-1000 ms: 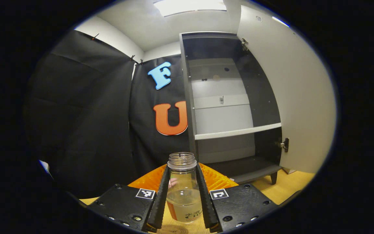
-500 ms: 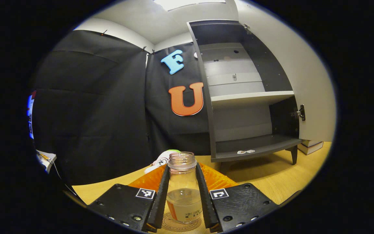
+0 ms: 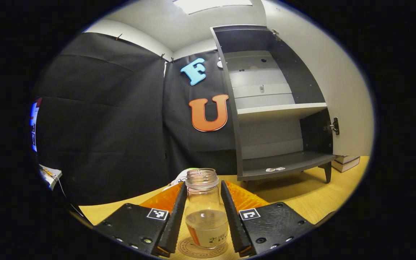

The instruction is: Open the cabinet door with the right hand, grasp the bottle in the cabinet with the left hand and place it on the coaster, then close the cabinet door with the right hand.

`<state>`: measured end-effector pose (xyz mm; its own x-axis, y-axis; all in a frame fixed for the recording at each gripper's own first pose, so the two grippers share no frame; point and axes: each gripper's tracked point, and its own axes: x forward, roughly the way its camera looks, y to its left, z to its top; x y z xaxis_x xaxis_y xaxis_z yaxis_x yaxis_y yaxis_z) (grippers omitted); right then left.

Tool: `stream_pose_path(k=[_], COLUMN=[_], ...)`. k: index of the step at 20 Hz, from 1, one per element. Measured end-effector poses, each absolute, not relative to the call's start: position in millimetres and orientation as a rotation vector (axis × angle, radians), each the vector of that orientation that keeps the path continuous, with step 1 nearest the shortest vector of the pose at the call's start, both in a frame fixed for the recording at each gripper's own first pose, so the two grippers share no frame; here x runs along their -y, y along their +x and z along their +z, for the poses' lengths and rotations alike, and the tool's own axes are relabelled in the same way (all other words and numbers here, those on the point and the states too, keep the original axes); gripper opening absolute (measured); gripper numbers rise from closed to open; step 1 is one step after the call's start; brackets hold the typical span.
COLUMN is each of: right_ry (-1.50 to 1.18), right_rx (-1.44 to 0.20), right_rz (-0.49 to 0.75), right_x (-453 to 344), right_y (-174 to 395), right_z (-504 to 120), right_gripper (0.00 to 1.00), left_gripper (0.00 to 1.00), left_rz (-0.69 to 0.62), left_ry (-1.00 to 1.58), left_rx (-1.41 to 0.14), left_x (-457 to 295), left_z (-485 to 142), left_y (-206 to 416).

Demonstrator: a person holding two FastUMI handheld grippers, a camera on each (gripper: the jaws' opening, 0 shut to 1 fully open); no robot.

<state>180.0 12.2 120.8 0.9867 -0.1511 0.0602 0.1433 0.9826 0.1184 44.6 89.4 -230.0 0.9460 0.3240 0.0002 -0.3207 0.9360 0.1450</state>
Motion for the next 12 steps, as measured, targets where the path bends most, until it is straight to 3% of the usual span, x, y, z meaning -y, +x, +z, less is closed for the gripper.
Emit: stream_pose_path(k=[1, 4, 7, 11, 12], right_ry=[0.110, 0.082, 0.052, 0.016, 0.000], right_rx=[0.071, 0.081, 0.079, 0.088, 0.085], right_rz=[-0.151, -0.157, -0.168, -0.175, -0.173], right_x=[-11.8, -12.1, -11.5, -12.3, -13.0], right_y=[179.6, 179.8, 178.2, 177.8, 178.0], right_z=[120.6, 123.6, 124.3, 125.9, 126.6], right_gripper=[1.00, 0.96, 1.00, 0.96, 1.00], left_gripper=[0.59, 0.95, 0.98, 0.97, 0.97], left_rz=[0.312, 0.292, 0.297, 0.254, 0.246], left_ry=[0.134, 0.132, 0.116, 0.004, -0.002], left_rx=[-0.023, -0.015, -0.027, 0.023, 0.029], left_x=[-87.6, -86.3, -87.2, -80.0, -80.5], left_z=[-229.7, -222.0, -211.1, -146.7, -130.8], left_y=[44.1, 41.9, 36.1, 23.0, 22.8])
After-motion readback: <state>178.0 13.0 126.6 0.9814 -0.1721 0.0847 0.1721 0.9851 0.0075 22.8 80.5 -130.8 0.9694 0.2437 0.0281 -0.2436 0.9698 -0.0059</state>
